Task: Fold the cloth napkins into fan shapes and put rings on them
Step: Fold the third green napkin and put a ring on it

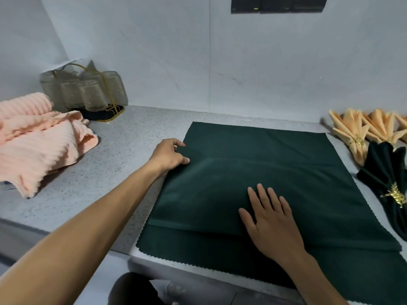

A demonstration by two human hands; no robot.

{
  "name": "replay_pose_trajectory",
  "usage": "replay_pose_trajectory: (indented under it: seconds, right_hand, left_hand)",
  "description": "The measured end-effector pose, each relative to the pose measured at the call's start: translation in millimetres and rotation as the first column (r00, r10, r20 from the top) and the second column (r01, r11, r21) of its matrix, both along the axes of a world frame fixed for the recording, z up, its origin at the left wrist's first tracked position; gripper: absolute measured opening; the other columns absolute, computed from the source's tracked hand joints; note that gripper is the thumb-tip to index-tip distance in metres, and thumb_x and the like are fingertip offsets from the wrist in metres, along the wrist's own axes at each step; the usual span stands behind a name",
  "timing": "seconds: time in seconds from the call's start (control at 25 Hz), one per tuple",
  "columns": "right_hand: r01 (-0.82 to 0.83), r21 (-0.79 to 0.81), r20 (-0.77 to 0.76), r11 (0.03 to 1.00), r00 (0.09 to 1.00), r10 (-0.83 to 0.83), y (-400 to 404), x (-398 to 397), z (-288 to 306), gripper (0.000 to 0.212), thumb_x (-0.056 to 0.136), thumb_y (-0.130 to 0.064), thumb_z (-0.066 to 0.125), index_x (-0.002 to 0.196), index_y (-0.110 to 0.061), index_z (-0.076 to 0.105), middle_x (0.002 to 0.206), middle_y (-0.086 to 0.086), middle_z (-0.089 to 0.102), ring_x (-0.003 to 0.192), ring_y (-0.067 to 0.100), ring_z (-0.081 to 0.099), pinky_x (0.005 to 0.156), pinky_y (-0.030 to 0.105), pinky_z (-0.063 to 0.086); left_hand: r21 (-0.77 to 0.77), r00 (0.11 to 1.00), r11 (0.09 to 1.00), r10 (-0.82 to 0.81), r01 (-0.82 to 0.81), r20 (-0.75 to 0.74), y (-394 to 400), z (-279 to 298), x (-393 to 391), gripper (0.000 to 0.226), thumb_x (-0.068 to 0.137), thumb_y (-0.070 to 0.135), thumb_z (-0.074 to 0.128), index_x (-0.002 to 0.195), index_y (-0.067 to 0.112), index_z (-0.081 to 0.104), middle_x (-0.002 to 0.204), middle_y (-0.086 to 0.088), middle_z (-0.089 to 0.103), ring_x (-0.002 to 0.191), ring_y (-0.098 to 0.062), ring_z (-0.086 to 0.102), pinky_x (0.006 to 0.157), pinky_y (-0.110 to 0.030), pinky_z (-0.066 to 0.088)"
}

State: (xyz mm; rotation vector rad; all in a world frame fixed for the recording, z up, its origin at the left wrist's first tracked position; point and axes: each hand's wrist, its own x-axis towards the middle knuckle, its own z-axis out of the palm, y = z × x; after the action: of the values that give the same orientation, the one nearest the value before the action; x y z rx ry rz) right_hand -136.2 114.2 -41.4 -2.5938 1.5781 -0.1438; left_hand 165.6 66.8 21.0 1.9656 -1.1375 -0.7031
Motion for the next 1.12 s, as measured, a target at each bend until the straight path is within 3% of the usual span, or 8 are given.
replay_pose_trajectory:
  seconds: [0.08,0.16,0.2,0.28,0.48,0.68,0.96,1.12]
  right_hand:
    - [0.02,0.073,0.269,0.997,0.962,-0.039,2,-2,8,0.073,0.094,-0.068,0.013,0.155,-0.029,0.019,0.162,-0.006,0.018,0.151,0.016,0.009,0.123,0.035,0.012]
    - [0.047,0.266,0.722,0.963,0.652,-0.231,8,-2,27,0.033,0.098,-0.045,0.049,0.127,-0.03,0.053,0.126,-0.002,0.064,0.12,0.015,0.055,0.098,0.029,0.045]
    - [0.014,0.373,0.816,0.928,0.47,-0.335,8,-1,37,0.019,0.097,-0.038,0.055,0.112,-0.026,0.058,0.101,0.003,0.071,0.093,0.017,0.065,0.076,0.029,0.051]
    - [-0.076,0.532,0.8,0.843,0.369,-0.472,4,2,49,0.016,0.094,-0.034,0.061,0.104,-0.021,0.056,0.081,0.011,0.072,0.063,0.021,0.064,0.05,0.03,0.045]
    - [0.018,0.566,0.642,0.824,0.617,-0.455,2,0,49,0.018,0.082,-0.005,0.061,0.093,-0.018,0.064,0.068,0.006,0.066,0.05,0.014,0.058,0.042,0.027,0.044]
    - [0.069,0.526,0.62,0.848,0.651,-0.437,1,1,46,0.021,0.086,-0.006,0.056,0.079,-0.018,0.072,0.061,-0.003,0.059,0.056,0.013,0.055,0.045,0.024,0.046]
    - [0.075,0.442,0.561,0.894,0.754,-0.341,-5,5,35,0.017,0.083,-0.01,0.065,0.082,-0.027,0.067,0.045,-0.014,0.051,0.052,0.009,0.055,0.057,0.032,0.057]
    - [0.032,0.429,0.536,0.903,0.796,-0.283,-4,3,35,0.016,0.081,-0.011,0.068,0.076,-0.026,0.068,0.048,-0.013,0.052,0.048,0.006,0.051,0.056,0.031,0.053]
  left_hand:
    - [-0.179,0.99,0.981,-0.045,0.068,0.132,30,5,-34,0.044,0.075,0.012,0.083,0.112,0.026,0.064,0.082,0.009,0.057,0.073,-0.006,0.056,0.076,-0.018,0.051]
    - [-0.296,0.948,0.928,-0.14,0.227,0.287,64,8,-85,0.05,0.079,0.012,0.078,0.12,0.028,0.056,0.078,0.015,0.059,0.073,-0.005,0.056,0.073,-0.016,0.046]
    - [-0.332,0.916,0.893,-0.178,0.304,0.36,78,6,-110,0.05,0.078,0.011,0.076,0.121,0.028,0.055,0.08,0.015,0.064,0.076,-0.006,0.06,0.076,-0.021,0.047]
    - [-0.336,0.843,0.836,-0.244,0.434,0.48,92,-9,-144,0.049,0.075,0.01,0.07,0.118,0.027,0.054,0.088,0.011,0.071,0.084,-0.014,0.065,0.079,-0.032,0.047]
    - [-0.178,0.73,0.838,-0.321,0.516,0.603,117,-37,-139,0.045,0.074,0.027,0.063,0.117,0.033,0.053,0.1,0.014,0.069,0.091,-0.017,0.06,0.079,-0.035,0.04]
    - [-0.241,0.782,0.889,-0.179,0.388,0.597,174,-62,-51,0.039,0.083,0.051,0.056,0.104,0.024,0.076,0.114,0.011,0.069,0.103,-0.012,0.059,0.096,-0.022,0.042]
    - [-0.29,0.824,0.898,-0.125,0.331,0.553,194,-60,-13,0.038,0.084,0.05,0.057,0.097,0.022,0.079,0.101,0.014,0.073,0.096,-0.002,0.065,0.09,-0.02,0.048]
    - [-0.329,0.856,0.917,-0.023,0.224,0.517,194,-61,-13,0.014,0.081,0.032,0.08,0.089,0.02,0.08,0.094,0.011,0.074,0.092,-0.002,0.065,0.089,-0.016,0.047]
